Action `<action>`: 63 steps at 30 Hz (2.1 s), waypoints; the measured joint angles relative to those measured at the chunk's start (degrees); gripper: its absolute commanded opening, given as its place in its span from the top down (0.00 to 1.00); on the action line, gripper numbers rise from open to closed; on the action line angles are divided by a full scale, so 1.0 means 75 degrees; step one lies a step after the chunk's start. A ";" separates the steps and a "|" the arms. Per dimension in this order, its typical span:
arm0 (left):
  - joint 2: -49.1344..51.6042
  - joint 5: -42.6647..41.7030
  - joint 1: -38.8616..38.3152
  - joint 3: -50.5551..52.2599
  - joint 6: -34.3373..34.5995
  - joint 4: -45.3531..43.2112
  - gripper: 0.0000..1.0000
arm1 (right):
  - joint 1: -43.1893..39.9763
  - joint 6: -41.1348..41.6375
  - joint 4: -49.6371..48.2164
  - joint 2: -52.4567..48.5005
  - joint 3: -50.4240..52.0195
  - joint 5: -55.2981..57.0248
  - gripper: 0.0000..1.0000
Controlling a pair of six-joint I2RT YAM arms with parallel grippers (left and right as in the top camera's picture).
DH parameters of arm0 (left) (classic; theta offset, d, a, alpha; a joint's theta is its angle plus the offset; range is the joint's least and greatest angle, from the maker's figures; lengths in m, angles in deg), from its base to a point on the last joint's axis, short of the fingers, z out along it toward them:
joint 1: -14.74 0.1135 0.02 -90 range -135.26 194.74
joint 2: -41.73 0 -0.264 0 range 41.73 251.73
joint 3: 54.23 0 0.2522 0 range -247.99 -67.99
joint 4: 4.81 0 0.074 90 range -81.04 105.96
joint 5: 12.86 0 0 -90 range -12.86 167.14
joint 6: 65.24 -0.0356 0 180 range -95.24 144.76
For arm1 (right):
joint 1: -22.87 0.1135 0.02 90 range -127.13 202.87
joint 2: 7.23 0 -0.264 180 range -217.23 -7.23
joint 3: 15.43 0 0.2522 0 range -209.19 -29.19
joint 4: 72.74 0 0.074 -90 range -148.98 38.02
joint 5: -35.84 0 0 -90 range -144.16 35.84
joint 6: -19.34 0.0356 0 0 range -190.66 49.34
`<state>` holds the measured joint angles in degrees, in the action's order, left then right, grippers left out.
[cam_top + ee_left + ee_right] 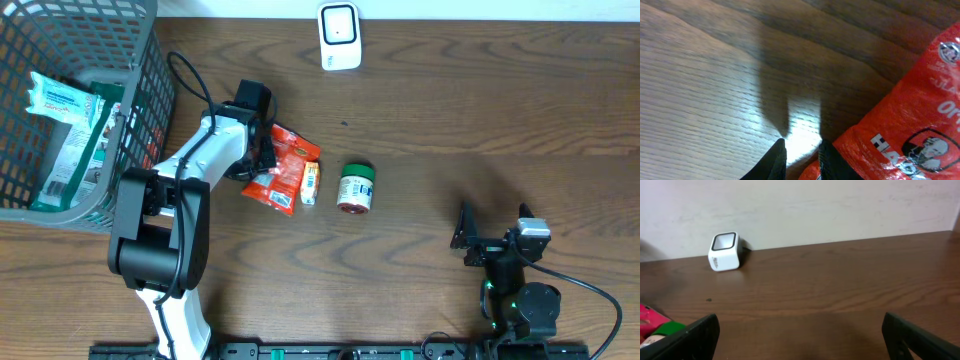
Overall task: Scan the item barcode
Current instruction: 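Pull the red bag out and lay it beside the tissue pack, then reach the left gripper into the basket and grasp the white wipes pack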
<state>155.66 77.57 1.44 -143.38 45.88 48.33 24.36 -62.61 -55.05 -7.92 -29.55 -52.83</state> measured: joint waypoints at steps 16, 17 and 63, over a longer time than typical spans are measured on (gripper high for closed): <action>0.0000 -0.0391 -0.0297 0.0000 0.0475 0.0353 0.63 | 0.0000 0.0000 0.0003 0.0000 0.0000 0.0000 0.01; 0.0000 -0.0452 -0.0297 0.0000 0.0495 0.0353 0.64 | 0.0000 0.0000 0.0003 0.0000 0.0000 -0.0003 0.01; -0.0758 0.0997 0.4208 -0.6808 -0.0644 0.3281 0.16 | 0.0000 0.0000 0.0000 0.0000 0.0000 0.0000 0.01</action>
<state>149.97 85.04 33.00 -194.44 41.05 72.94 24.36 -62.61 -55.05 -7.92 -29.55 -52.83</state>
